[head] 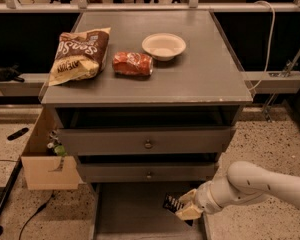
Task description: Place rxbar chocolate into bottom drawer
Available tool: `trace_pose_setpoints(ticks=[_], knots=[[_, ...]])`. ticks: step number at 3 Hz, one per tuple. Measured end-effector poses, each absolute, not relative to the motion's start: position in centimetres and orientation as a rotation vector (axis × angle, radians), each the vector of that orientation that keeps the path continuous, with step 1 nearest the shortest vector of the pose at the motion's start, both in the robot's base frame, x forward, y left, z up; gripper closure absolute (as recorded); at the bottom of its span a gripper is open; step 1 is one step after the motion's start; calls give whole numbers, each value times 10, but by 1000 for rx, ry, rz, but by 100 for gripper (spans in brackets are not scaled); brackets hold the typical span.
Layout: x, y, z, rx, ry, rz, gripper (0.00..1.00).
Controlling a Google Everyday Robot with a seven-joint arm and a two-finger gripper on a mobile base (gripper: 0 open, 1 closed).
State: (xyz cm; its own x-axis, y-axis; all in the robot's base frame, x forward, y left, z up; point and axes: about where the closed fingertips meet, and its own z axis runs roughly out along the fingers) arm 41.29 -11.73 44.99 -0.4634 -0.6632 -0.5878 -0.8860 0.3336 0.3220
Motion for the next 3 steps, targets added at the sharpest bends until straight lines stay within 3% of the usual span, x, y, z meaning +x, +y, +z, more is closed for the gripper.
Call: trace_pose_setpoints(ticks=[3], knots=[[432,-109,389,-1350,2313,956,100]])
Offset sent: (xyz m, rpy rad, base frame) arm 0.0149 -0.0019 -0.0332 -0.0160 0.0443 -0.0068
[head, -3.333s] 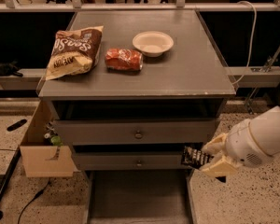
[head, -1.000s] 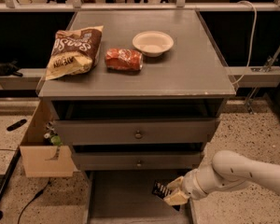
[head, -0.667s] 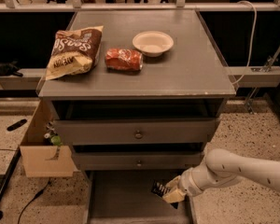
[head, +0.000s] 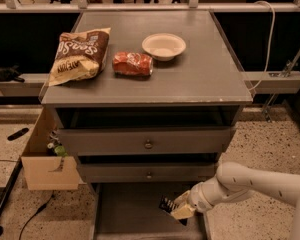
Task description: Place rxbar chocolate into bottom drawer
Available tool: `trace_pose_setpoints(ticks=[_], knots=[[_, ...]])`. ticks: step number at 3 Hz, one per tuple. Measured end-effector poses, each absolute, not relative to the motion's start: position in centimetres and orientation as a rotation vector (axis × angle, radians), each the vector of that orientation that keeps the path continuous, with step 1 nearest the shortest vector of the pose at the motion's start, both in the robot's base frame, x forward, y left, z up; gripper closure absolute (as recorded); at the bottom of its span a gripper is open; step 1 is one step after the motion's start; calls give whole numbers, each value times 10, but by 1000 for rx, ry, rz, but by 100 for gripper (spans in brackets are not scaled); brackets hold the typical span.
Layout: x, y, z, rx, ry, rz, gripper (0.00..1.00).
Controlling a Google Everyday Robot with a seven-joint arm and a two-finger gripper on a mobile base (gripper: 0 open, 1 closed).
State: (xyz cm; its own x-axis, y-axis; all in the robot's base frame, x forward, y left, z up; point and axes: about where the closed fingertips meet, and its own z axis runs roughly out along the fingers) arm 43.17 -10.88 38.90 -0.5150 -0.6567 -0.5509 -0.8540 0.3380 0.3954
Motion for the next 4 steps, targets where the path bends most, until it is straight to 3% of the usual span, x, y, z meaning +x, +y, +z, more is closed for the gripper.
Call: trace_pose_setpoints(ticks=[4], knots=[[446,-87,285,-1267,2287,1089,100]])
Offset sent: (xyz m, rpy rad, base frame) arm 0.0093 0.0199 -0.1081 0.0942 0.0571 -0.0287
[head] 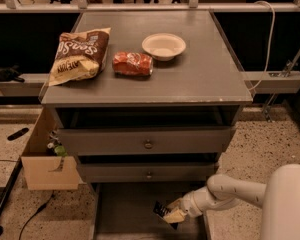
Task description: Place rxbar chocolate into bottom drawer
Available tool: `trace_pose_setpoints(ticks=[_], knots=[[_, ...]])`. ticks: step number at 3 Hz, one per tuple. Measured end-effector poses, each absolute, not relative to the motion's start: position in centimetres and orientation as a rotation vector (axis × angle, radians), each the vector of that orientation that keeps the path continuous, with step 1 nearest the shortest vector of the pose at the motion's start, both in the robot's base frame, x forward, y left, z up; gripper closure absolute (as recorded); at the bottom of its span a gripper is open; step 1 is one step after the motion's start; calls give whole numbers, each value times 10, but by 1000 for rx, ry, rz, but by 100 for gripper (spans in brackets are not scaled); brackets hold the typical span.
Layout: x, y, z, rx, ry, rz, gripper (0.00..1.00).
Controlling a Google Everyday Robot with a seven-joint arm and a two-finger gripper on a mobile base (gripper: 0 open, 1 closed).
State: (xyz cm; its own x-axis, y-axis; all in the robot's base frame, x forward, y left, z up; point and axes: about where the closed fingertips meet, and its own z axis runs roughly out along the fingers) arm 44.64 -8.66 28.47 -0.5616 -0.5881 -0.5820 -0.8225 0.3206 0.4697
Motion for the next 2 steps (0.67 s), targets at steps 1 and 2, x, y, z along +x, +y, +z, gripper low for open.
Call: trace_pose_setpoints(ticks=[1,2], knots=[[450,-78,264,-1276,2299,1128,100],[451,-77,261,-1277,2299,1132,100]])
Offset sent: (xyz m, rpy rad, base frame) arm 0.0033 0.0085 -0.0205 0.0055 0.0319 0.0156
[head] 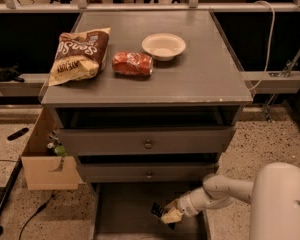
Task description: Place rxbar chocolate into bottom drawer
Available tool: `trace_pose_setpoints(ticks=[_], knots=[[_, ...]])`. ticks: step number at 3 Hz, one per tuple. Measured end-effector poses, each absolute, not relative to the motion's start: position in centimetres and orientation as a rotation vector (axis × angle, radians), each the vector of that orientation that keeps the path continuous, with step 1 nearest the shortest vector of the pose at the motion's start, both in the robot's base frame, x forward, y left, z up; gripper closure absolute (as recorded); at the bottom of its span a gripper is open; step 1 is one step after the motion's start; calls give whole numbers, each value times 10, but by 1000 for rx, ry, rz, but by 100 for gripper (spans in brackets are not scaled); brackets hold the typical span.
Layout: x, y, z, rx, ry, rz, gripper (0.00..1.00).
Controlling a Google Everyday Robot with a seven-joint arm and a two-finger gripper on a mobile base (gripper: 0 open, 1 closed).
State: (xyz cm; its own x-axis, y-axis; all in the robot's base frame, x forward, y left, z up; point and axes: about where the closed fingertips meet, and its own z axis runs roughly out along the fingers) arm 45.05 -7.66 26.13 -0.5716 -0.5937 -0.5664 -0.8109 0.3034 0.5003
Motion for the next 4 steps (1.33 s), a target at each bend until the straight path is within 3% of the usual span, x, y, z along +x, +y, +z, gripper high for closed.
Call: trace_pose_setpoints(ticks=[4], knots=[[441,-53,195,-1184,2297,1152,100]])
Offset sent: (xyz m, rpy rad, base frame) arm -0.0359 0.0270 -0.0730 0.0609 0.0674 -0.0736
